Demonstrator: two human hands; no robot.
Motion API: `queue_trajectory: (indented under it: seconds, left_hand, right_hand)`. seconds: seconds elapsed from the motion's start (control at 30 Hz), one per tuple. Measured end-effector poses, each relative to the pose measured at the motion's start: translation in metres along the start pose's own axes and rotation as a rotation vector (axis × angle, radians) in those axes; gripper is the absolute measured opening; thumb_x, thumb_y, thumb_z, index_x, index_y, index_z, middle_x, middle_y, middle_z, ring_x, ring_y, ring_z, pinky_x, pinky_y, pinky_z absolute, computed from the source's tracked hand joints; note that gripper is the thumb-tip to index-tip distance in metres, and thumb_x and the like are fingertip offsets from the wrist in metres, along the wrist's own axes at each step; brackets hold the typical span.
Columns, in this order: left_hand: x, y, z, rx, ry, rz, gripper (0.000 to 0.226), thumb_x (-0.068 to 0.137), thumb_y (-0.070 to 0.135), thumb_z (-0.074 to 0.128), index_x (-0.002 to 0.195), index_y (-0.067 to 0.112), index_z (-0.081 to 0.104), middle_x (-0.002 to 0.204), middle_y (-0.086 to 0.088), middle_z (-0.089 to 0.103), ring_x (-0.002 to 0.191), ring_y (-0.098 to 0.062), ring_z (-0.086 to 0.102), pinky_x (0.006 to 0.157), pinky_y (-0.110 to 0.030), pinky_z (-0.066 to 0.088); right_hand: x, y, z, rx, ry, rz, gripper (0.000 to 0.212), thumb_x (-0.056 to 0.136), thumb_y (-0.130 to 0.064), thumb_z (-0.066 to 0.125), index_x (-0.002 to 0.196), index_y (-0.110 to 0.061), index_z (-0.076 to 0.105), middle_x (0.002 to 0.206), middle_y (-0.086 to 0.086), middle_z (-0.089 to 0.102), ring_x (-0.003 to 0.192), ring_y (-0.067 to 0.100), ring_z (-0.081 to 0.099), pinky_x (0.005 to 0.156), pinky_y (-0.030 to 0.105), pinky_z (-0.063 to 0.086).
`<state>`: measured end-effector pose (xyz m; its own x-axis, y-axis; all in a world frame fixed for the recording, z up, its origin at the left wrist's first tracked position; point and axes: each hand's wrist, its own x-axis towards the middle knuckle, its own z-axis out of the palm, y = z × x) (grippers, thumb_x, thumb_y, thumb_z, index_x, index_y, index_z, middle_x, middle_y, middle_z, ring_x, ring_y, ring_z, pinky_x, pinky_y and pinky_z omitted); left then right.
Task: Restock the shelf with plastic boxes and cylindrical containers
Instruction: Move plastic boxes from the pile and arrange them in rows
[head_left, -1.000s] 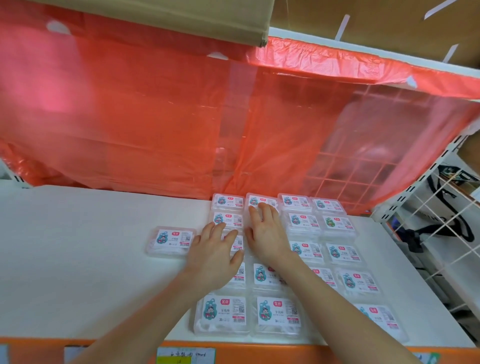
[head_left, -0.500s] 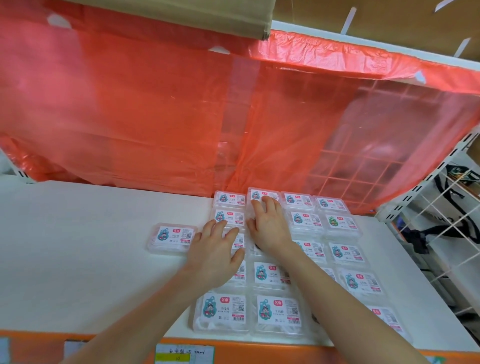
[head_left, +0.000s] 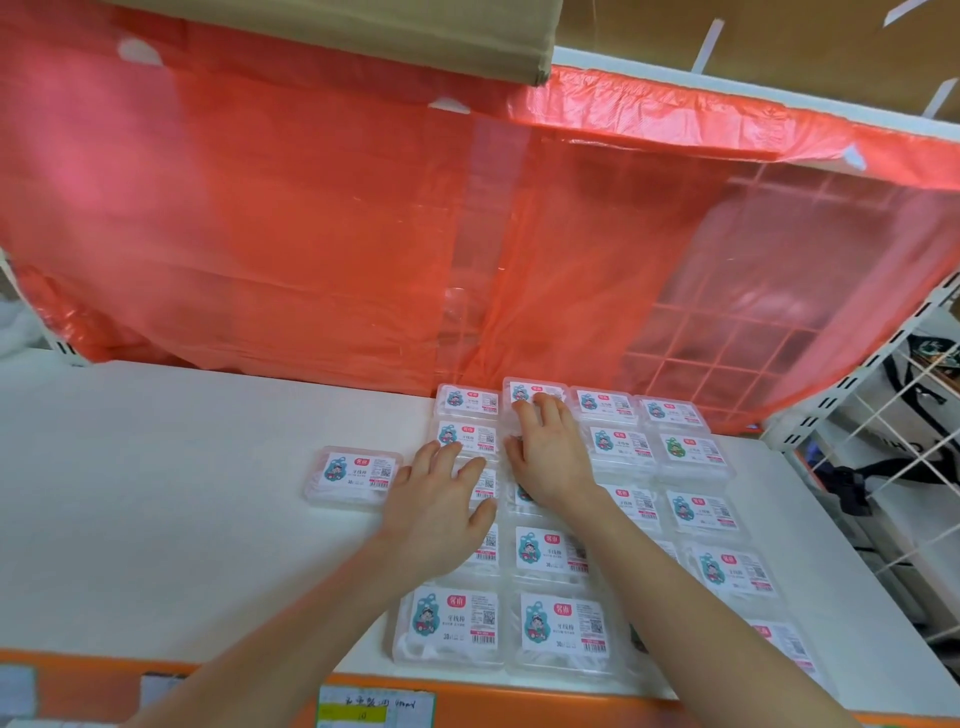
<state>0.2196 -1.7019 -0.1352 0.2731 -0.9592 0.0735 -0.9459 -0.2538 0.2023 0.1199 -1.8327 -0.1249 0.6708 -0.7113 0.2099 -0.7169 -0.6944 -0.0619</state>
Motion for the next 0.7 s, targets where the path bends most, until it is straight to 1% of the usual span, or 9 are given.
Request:
queue_trajectory:
  seconds: [0.1, 0.2, 0.27, 0.4, 0.47, 0.53, 0.63, 0.7]
  left_hand:
    - [0.000, 0.001, -0.002, -0.001, -0.005, 0.002, 0.054, 0.093, 0.047, 0.031, 0.143, 0.027, 0.025, 0.152, -0.001, 0.017, 0.140, -0.019, 0.008, 0.108, -0.039, 0.020]
    - [-0.001, 0.003, -0.007, 0.014, 0.011, 0.012, 0.056, 0.095, 0.048, 0.028, 0.145, 0.026, 0.017, 0.153, -0.002, 0.011, 0.140, -0.019, 0.006, 0.109, -0.039, 0.019]
    - [-0.002, 0.002, -0.012, 0.004, 0.030, 0.014, 0.055, 0.096, 0.047, 0.028, 0.146, 0.026, 0.016, 0.153, -0.001, 0.009, 0.140, -0.019, 0.005, 0.109, -0.039, 0.019]
    - [-0.004, -0.019, -0.028, -0.020, 0.045, -0.082, 0.052, 0.097, 0.040, 0.029, 0.145, 0.023, 0.018, 0.153, -0.001, 0.012, 0.140, -0.020, 0.007, 0.109, -0.040, 0.018]
    - [-0.004, -0.039, -0.036, 0.019, 0.002, -0.166, 0.052, 0.097, 0.037, 0.029, 0.145, 0.022, 0.017, 0.153, -0.003, 0.012, 0.140, -0.023, 0.006, 0.109, -0.042, 0.018]
    - [-0.005, -0.058, -0.042, 0.043, -0.093, -0.234, 0.054, 0.096, 0.040, 0.030, 0.146, 0.022, 0.017, 0.154, -0.003, 0.010, 0.141, -0.025, 0.003, 0.110, -0.044, 0.017]
    - [-0.010, -0.076, -0.044, 0.006, -0.251, -0.238, 0.057, 0.096, 0.045, 0.032, 0.147, 0.025, 0.014, 0.155, -0.001, 0.007, 0.142, -0.024, 0.001, 0.111, -0.044, 0.016]
    - [-0.012, -0.081, -0.043, -0.049, -0.259, -0.215, 0.059, 0.095, 0.046, 0.034, 0.147, 0.028, 0.014, 0.155, 0.001, 0.008, 0.142, -0.022, 0.004, 0.111, -0.042, 0.017]
  right_hand:
    - [-0.001, 0.000, 0.001, -0.017, 0.002, 0.002, 0.044, 0.095, -0.028, 0.038, 0.134, -0.010, 0.036, 0.137, 0.011, 0.037, 0.128, 0.025, 0.031, 0.108, 0.035, 0.022]
    - [-0.001, -0.001, 0.001, -0.014, 0.003, 0.008, 0.044, 0.095, -0.028, 0.037, 0.134, -0.011, 0.036, 0.137, 0.010, 0.037, 0.127, 0.025, 0.031, 0.107, 0.036, 0.023]
    - [-0.002, -0.002, 0.002, -0.013, 0.002, 0.011, 0.044, 0.094, -0.029, 0.037, 0.134, -0.011, 0.036, 0.137, 0.011, 0.037, 0.128, 0.025, 0.030, 0.107, 0.036, 0.023]
    - [-0.004, -0.003, 0.001, -0.002, 0.004, 0.020, 0.043, 0.095, -0.028, 0.037, 0.134, -0.011, 0.037, 0.137, 0.011, 0.037, 0.128, 0.026, 0.029, 0.108, 0.038, 0.023]
    - [-0.003, -0.004, 0.000, -0.008, 0.000, 0.023, 0.044, 0.095, -0.028, 0.036, 0.135, -0.011, 0.036, 0.138, 0.011, 0.037, 0.129, 0.026, 0.029, 0.108, 0.038, 0.023]
    - [-0.003, -0.004, 0.000, -0.016, -0.007, 0.032, 0.044, 0.095, -0.028, 0.036, 0.136, -0.011, 0.035, 0.139, 0.011, 0.036, 0.130, 0.027, 0.028, 0.109, 0.039, 0.022]
    - [-0.004, -0.005, 0.000, -0.031, -0.015, 0.044, 0.044, 0.095, -0.029, 0.036, 0.136, -0.011, 0.034, 0.140, 0.012, 0.035, 0.132, 0.027, 0.026, 0.110, 0.039, 0.021]
    - [-0.004, -0.005, 0.000, -0.042, -0.016, 0.043, 0.044, 0.096, -0.029, 0.035, 0.136, -0.012, 0.034, 0.140, 0.012, 0.036, 0.132, 0.027, 0.027, 0.111, 0.039, 0.020]
